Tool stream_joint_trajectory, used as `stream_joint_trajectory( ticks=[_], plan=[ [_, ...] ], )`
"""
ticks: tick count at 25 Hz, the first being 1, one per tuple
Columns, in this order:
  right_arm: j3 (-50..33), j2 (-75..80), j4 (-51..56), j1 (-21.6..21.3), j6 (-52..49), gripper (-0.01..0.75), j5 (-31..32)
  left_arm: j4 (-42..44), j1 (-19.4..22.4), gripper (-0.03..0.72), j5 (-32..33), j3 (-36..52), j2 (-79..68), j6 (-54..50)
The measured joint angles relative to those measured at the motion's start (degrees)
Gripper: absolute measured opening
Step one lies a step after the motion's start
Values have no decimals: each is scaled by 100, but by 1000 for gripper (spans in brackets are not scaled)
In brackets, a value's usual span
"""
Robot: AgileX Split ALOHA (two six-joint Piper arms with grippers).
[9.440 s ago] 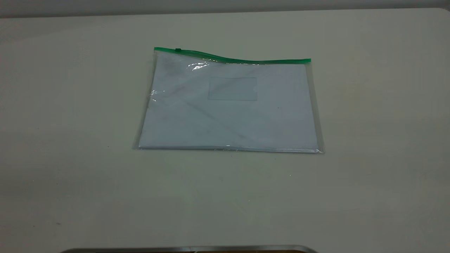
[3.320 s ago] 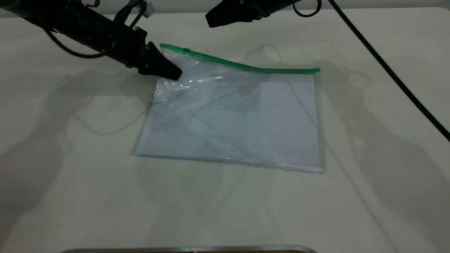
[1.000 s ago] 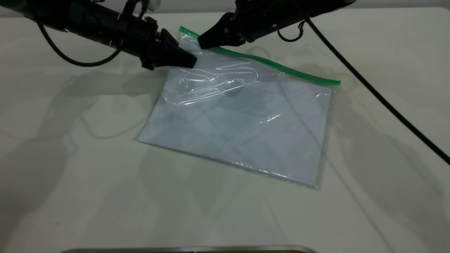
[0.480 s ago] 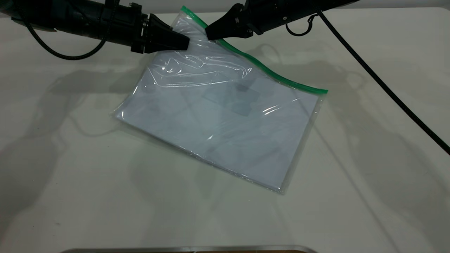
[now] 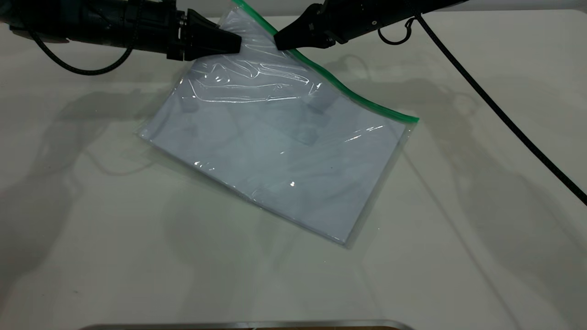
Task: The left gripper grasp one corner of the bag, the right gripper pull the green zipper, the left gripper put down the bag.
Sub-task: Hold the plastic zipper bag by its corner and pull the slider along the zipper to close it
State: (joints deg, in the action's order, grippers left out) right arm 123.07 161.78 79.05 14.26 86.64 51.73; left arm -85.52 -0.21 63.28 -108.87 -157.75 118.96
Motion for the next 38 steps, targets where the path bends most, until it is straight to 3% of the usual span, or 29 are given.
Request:
stream_joint_trajectory(
  ticks=[9, 19, 27, 38],
  plan=[
    [0, -19, -851, -72, -1, 44, -333, -75, 142, 58, 65, 0, -5, 38],
    [0, -14, -1814, -604, -503, 49, -356, -246, 226, 58, 92, 0, -5, 71],
    [0, 22, -2608, -1137, -605, 53, 37, -246, 301, 58, 153, 0, -5, 77],
    [0, 22, -2493, -1322, -625, 93, 162, -240, 344, 58, 191, 0, -5, -53]
  ],
)
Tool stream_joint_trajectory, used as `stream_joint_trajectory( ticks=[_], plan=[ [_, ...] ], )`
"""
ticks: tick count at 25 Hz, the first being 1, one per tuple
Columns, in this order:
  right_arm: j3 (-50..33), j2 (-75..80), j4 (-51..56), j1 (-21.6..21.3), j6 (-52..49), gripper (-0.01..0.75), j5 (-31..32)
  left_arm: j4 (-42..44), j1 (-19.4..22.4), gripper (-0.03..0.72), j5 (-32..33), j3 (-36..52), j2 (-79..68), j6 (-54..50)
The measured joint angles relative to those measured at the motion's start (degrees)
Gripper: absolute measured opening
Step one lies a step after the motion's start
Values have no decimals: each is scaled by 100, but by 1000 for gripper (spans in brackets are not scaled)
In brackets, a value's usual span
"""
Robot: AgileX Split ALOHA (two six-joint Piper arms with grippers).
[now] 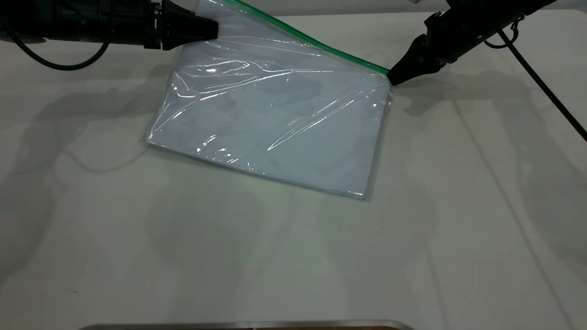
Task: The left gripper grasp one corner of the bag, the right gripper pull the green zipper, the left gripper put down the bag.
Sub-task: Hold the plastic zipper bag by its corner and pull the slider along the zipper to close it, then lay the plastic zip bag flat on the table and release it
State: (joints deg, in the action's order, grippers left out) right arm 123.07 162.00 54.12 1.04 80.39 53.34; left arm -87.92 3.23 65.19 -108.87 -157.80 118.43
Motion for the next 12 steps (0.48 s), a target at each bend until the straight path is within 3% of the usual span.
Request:
stream_joint_trajectory(
  ticks=[3, 7, 9, 12],
  plan=[
    [-5, 0, 368, -11, 0, 201, -95, 39, 5, 60, -5, 0, -6, -323],
    [-10, -247, 702, 56, -2, 399, 125, 245, -31, 93, -106, 0, -78, -920],
    [-16, -563, 862, 129, -51, 465, 454, 442, -99, 153, -205, 0, -101, -1509],
    [-16, -1300, 977, 287, -308, 491, 1142, 621, -177, 297, -212, 0, -75, -2285]
  ],
)
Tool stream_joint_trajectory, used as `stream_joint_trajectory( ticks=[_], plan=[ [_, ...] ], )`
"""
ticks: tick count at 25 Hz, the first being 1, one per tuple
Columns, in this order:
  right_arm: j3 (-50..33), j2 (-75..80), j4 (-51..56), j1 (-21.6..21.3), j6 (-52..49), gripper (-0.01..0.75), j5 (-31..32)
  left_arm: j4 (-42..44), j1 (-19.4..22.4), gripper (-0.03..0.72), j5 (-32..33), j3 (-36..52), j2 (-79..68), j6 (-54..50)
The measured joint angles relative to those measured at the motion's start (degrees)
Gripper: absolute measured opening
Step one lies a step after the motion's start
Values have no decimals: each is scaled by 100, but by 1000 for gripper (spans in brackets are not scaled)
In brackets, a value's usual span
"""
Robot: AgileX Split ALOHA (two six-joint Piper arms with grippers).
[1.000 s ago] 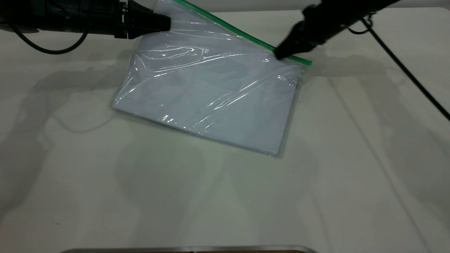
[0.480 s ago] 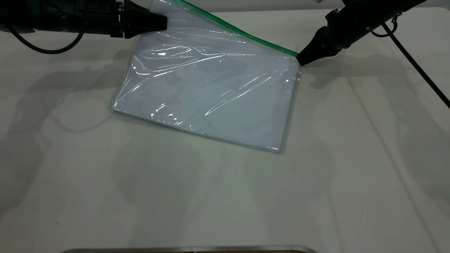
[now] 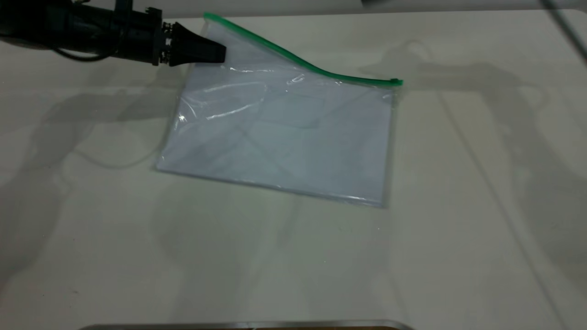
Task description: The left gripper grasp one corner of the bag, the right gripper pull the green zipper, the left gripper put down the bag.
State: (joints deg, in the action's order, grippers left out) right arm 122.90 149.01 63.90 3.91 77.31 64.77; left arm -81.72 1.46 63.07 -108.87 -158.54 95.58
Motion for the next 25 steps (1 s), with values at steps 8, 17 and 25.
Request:
stream_joint_trajectory(
  ticks=[8, 17, 25],
  plan=[
    [0, -2278, -620, 97, -2016, 453, 464, 460, 299, 560, 291, 0, 1280, -2177],
    [0, -4423, -2280, 95, -4413, 423, 599, 1720, 726, 563, 381, 0, 3988, -3805],
    [-678, -6319, -3578, 95, -5816, 422, 599, 3753, 732, 563, 383, 0, 6197, -5563]
  ],
)
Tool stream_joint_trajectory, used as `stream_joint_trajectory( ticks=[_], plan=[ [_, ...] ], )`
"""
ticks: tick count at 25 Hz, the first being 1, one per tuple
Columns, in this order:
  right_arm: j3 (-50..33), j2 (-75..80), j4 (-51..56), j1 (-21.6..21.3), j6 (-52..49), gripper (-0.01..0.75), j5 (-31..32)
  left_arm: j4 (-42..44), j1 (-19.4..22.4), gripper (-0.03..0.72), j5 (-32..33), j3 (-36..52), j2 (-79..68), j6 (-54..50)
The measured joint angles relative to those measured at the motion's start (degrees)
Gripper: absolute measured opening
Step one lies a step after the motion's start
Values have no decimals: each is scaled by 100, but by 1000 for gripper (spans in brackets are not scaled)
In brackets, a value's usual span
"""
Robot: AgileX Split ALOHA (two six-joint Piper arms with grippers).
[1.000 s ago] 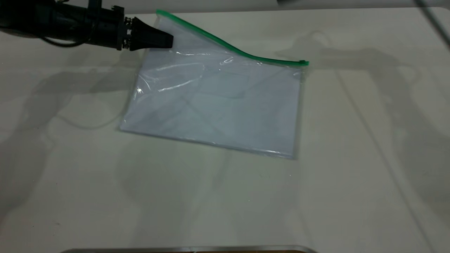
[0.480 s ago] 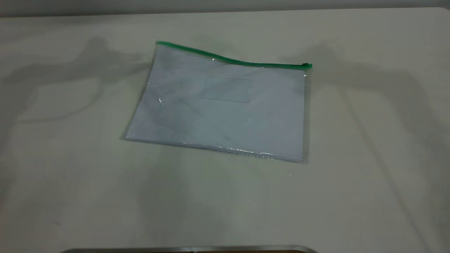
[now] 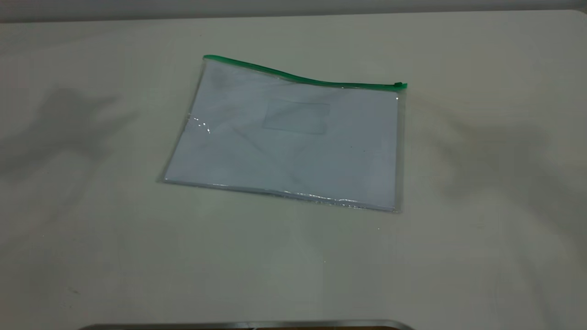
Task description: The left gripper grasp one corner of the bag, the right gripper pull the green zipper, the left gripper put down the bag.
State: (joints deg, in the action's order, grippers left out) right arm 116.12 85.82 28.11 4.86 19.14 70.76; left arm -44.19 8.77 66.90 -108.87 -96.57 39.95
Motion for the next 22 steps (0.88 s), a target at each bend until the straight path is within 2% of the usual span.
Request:
stream_joint_trajectory(
  ticks=[5, 9, 16, 22],
  plan=[
    [-1479, -1572, -283, 0, -226, 422, 0, 1624, 0, 563, 0, 8, 1041, -1344],
    [-2821, -2656, -764, 0, -436, 422, 0, 2288, 1, 563, 0, 521, 1807, -2167],
    [-4976, -4111, -1829, 0, -1455, 422, 0, 2408, 1, 563, 0, 2901, 3170, -2327],
    [-6957, -4846, -2136, 0, -1635, 422, 0, 2418, 1, 563, 0, 4954, 4086, -2347]
  ],
)
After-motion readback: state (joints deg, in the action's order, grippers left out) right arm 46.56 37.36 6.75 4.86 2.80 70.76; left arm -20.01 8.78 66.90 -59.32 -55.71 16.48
